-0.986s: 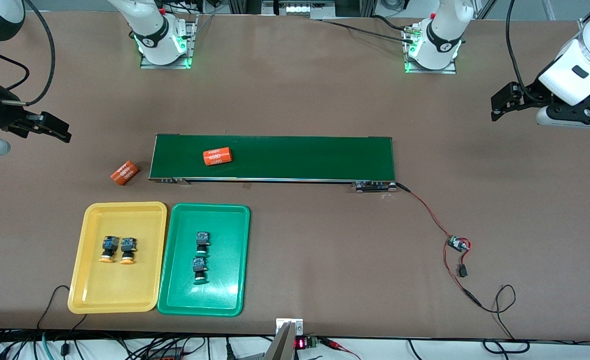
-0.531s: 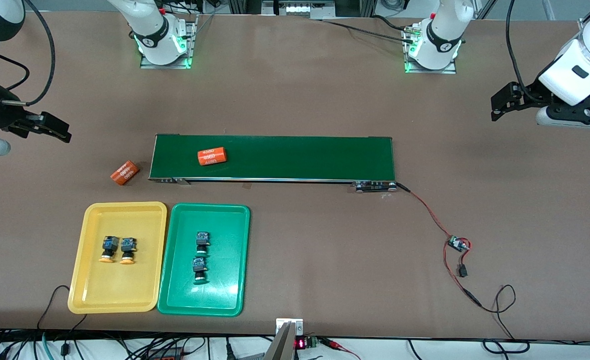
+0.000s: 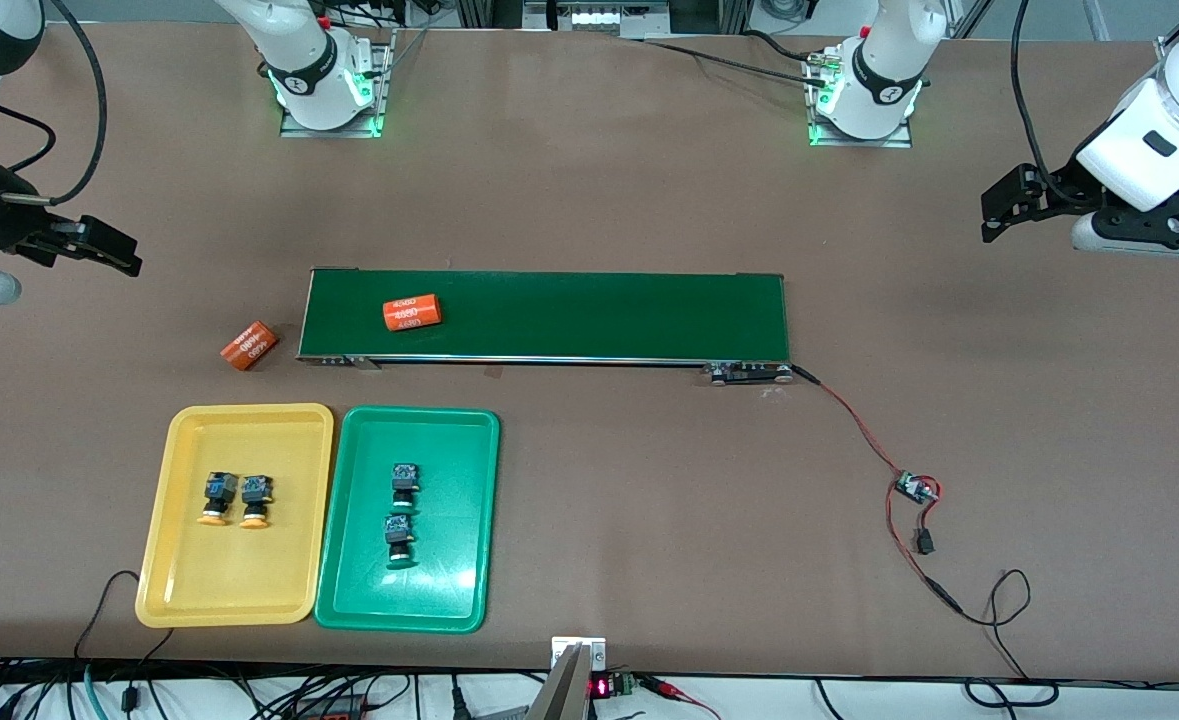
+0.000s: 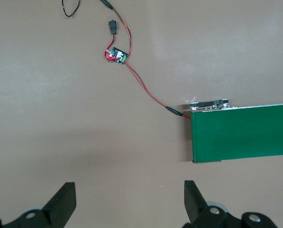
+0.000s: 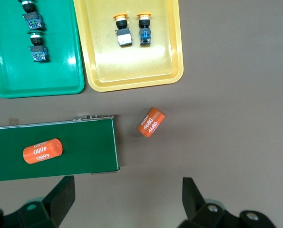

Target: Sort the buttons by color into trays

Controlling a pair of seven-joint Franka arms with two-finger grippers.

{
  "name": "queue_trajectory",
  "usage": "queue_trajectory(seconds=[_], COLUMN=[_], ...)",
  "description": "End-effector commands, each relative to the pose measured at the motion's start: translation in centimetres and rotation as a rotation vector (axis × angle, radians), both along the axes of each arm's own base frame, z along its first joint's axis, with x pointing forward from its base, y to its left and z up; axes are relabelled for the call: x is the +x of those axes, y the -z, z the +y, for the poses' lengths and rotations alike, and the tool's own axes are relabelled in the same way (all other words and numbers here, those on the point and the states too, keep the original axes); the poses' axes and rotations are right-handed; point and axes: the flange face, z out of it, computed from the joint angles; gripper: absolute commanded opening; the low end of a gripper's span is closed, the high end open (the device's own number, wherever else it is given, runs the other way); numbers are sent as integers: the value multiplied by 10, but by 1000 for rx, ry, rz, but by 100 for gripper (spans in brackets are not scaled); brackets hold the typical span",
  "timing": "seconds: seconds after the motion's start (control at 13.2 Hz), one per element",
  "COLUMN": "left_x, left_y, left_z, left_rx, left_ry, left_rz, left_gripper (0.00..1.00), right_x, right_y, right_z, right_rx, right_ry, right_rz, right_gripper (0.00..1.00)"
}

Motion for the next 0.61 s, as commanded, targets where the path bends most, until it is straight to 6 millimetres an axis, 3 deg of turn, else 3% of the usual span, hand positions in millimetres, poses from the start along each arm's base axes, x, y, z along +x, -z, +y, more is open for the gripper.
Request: queue_trajectory(seconds=[0.0,0.53], left_x=[2,1], left_y=[-5,-4], left_z=[0,1], left_rx=[11,14], left_ry=[-2,-4], left_rz=[5,20], left_gripper=[100,100], right_x=[-1,1], right_y=[-6,-2], right_z=[-5,-4], right_rx=[25,25], right_ry=[3,1], right_rz=[1,9], right_gripper=[100,100])
